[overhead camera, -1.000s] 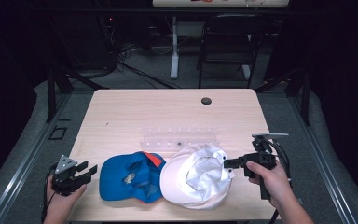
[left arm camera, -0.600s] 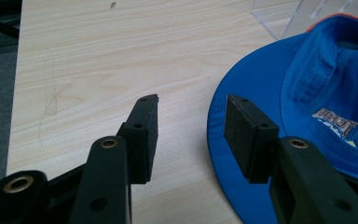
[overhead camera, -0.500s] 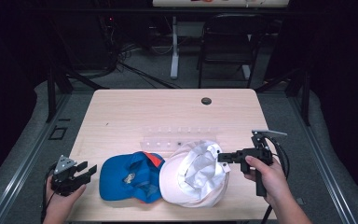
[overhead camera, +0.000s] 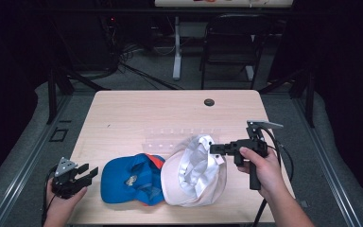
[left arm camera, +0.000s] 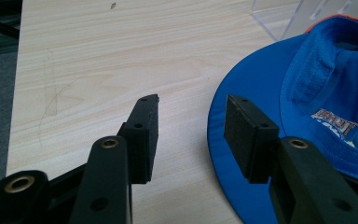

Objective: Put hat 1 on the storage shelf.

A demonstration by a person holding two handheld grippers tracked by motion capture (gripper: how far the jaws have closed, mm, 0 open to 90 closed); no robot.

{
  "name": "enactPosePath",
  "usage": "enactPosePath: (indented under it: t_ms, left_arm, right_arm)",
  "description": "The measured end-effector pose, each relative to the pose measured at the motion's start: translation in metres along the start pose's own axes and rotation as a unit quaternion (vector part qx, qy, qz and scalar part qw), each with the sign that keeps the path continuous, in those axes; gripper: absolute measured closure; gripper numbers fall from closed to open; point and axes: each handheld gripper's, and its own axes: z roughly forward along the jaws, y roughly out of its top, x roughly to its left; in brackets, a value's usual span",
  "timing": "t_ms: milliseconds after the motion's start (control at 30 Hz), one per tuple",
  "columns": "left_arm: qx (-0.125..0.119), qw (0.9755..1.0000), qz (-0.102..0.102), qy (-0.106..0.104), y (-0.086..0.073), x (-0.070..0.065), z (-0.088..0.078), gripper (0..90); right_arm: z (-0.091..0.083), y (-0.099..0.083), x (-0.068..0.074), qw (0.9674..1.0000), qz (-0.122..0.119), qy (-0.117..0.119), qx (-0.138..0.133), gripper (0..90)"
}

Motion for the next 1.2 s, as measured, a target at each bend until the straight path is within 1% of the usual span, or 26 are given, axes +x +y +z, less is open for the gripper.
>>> enactPosePath:
  t_ms: [100,133,167,200,267,300,333,367,400,533,700,733,800,833,933,1000,1067,1100,1167,1200]
  left_arm:
    - [0.000,1.0000,0.000,0.000,0.000,0.000,0.000,55.3]
    - [0.000,1.0000,0.000,0.000,0.000,0.000,0.000,55.3]
    - [0.000,1.0000,0.001,0.001,0.000,0.000,0.000,55.3]
    - [0.000,1.0000,0.001,0.001,0.000,-0.001,0.000,55.4]
    - [0.000,1.0000,0.001,0.001,0.000,0.000,0.000,55.4]
    - [0.000,1.0000,0.001,0.001,0.000,0.000,0.000,55.4]
    - [-0.001,1.0000,0.001,0.000,0.000,0.000,0.000,55.4]
    - [0.000,1.0000,0.002,0.000,0.000,0.000,-0.001,55.4]
    - [-0.001,1.0000,0.002,0.000,0.000,0.000,-0.001,55.4]
    - [-0.002,1.0000,0.002,-0.001,0.000,0.000,-0.001,55.4]
    - [-0.003,1.0000,-0.001,-0.003,0.000,-0.002,-0.001,55.4]
    - [-0.005,1.0000,0.000,-0.004,0.000,-0.002,0.000,55.2]
    - [0.001,1.0000,0.003,-0.005,0.001,-0.003,-0.002,54.7]
    - [-0.002,1.0000,0.004,-0.006,0.001,-0.003,-0.001,54.5]
    - [-0.007,0.9999,0.005,-0.008,0.001,-0.006,0.000,53.8]
    - [-0.004,0.9999,0.010,-0.009,0.002,-0.008,-0.001,53.4]
    - [-0.009,0.9999,0.009,-0.011,0.002,-0.009,0.000,53.4]
    - [-0.002,0.9998,0.013,-0.012,0.003,-0.010,0.000,52.9]
    - [-0.009,0.9998,0.012,-0.012,0.002,-0.012,0.001,52.8]
    - [-0.007,0.9998,0.013,-0.012,0.002,-0.012,0.001,52.6]
  right_arm:
    - [0.005,0.003,0.012,1.0000,-0.006,0.000,-0.002,81.2]
    - [0.005,0.003,0.012,1.0000,-0.006,0.000,-0.002,81.2]
    - [0.007,0.005,0.019,1.0000,-0.004,0.001,-0.002,81.3]
    - [0.009,0.006,0.023,1.0000,-0.004,0.003,-0.006,81.3]
    - [0.011,0.008,0.030,1.0000,-0.004,0.005,-0.005,81.4]
    - [0.011,0.008,0.030,1.0000,-0.004,0.005,-0.005,81.4]
    - [0.012,0.009,0.034,0.9999,-0.004,0.007,-0.007,81.3]
    - [0.013,0.011,0.042,0.9999,-0.007,0.005,-0.007,81.3]
    - [0.012,0.012,0.045,0.9999,-0.011,0.005,-0.003,81.3]
    - [0.010,0.015,0.057,0.9998,-0.019,-0.001,-0.009,81.3]
    - [0.004,0.018,0.062,0.9996,-0.020,-0.006,-0.017,81.3]
    - [0.002,0.019,0.063,0.9996,-0.018,-0.007,-0.020,81.3]
    - [-0.003,0.022,0.064,0.9995,-0.013,-0.006,-0.028,81.3]
    - [-0.006,0.023,0.065,0.9994,-0.010,-0.005,-0.032,81.4]
    - [-0.012,0.026,0.066,0.9991,-0.005,0.003,-0.042,81.3]
    - [-0.016,0.029,0.068,0.9987,-0.002,0.008,-0.050,81.3]
    - [-0.017,0.031,0.069,0.9985,0.001,0.009,-0.054,81.3]
    - [-0.017,0.034,0.071,0.9983,0.002,0.013,-0.056,81.3]
    - [-0.018,0.038,0.074,0.9981,0.001,0.017,-0.060,81.3]
    - [-0.017,0.040,0.075,0.9978,0.003,0.021,-0.062,81.3]
